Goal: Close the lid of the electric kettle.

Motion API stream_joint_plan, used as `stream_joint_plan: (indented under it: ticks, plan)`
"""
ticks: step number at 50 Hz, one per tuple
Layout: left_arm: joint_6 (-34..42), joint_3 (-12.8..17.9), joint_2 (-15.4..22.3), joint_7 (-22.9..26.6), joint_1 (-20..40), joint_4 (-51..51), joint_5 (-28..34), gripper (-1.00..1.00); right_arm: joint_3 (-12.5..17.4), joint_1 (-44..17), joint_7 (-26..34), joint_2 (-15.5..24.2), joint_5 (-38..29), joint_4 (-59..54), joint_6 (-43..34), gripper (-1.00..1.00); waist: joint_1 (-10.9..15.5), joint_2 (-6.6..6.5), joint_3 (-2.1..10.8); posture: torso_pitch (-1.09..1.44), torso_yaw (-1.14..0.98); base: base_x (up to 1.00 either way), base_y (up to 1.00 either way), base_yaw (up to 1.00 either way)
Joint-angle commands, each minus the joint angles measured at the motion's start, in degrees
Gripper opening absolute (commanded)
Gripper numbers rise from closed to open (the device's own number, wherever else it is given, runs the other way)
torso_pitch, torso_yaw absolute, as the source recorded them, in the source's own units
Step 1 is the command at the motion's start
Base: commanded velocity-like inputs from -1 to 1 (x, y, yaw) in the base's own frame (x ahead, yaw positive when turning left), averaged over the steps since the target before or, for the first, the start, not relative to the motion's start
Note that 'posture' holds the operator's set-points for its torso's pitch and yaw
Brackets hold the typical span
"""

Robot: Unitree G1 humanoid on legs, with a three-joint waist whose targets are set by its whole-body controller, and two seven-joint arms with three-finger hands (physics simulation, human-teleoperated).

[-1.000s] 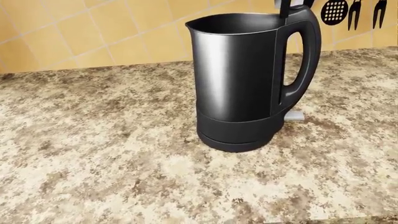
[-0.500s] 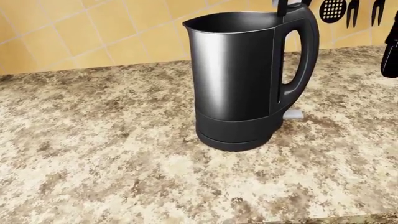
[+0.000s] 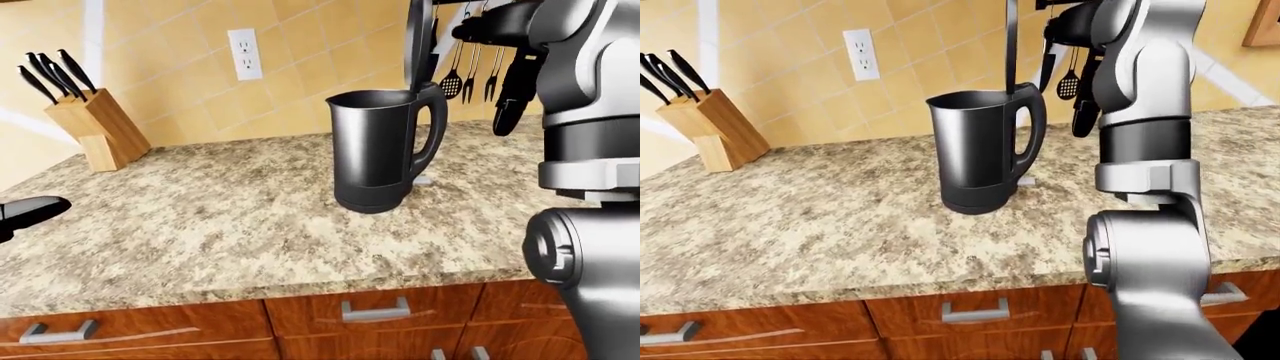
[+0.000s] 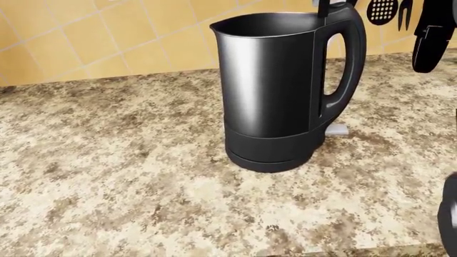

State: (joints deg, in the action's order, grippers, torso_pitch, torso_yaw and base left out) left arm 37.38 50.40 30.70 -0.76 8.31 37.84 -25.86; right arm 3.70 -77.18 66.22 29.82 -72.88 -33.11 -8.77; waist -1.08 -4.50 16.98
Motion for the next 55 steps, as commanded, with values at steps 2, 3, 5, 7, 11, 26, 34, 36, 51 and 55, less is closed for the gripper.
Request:
stream_joint_plan:
  ticks: [2, 3, 5, 7, 11, 26, 34, 36, 51, 55]
  plan:
    - [-1.3, 0.3, 1.2, 0.0, 1.0, 1.1, -0.1, 1.00, 0.1, -2.6, -1.9, 0.2, -0.4, 0.4, 0.6, 1.00, 0.0, -0.04, 0.27, -0.48, 0.00, 0.00, 0.00, 0.00]
    - [-1.3, 0.3, 1.2, 0.0, 1.0, 1.1, -0.1, 1.00, 0.1, -3.0, -1.9, 0.1, -0.4, 0.1, 0.5, 1.00, 0.0, -0.06, 0.26, -0.48, 0.00, 0.00, 0.00, 0.00]
    - [-1.3, 0.3, 1.2, 0.0, 1.1, 1.1, -0.1, 1.00, -0.1, -3.2, -2.5, -0.1, -0.6, -0.7, 0.7, 1.00, 0.0, -0.08, 0.26, -0.48, 0.00, 0.00, 0.00, 0.00]
    - [-1.2, 0.4, 1.3, 0.0, 1.1, 1.2, -0.2, 1.00, -0.1, -3.6, -3.4, -0.3, -0.7, -1.9, 0.9, 1.00, 0.1, -0.10, 0.25, -0.48, 0.00, 0.00, 0.00, 0.00]
    - [-1.1, 0.4, 1.3, -0.1, 1.1, 1.3, -0.3, 1.00, -0.4, -4.5, -5.1, -0.8, -0.8, -4.0, 0.8, 1.00, 0.1, -0.15, 0.27, -0.48, 0.00, 0.00, 0.00, 0.00]
    - [-0.8, 0.7, 1.6, -0.3, 1.2, 1.3, -0.6, 1.00, -2.2, -8.4, -12.8, -3.4, -1.0, -14.5, 0.7, 1.00, 0.2, -0.40, 0.35, -0.48, 0.00, 0.00, 0.00, 0.00]
    - [-1.2, 0.3, 1.5, -0.3, 1.2, 1.0, -0.4, 1.00, -2.9, -9.9, -13.8, -3.9, -1.6, -17.0, 1.2, 1.00, 0.4, -0.38, 0.33, -0.48, 0.00, 0.00, 0.00, 0.00]
    - [-1.2, 0.2, 1.4, -0.3, 1.2, 1.0, -0.3, 1.00, -3.0, -10.6, -13.9, -3.9, -1.8, -18.0, 1.3, 1.00, 0.4, -0.39, 0.33, -0.48, 0.00, 0.00, 0.00, 0.00]
    - [-0.3, 0.8, 1.8, -0.6, 1.3, 1.8, -0.9, 1.00, -4.0, -12.8, -15.6, -7.4, -1.8, -20.9, 1.4, 1.00, 0.3, -0.64, 0.33, -0.48, 0.00, 0.00, 0.00, 0.00]
    - [-0.6, 0.8, 1.8, -0.6, 1.3, 1.5, -0.9, 1.00, -4.4, -13.2, -15.9, -8.8, -1.6, -21.1, 1.5, 1.00, 0.2, -0.83, 0.34, -0.48, 0.00, 0.00, 0.00, 0.00]
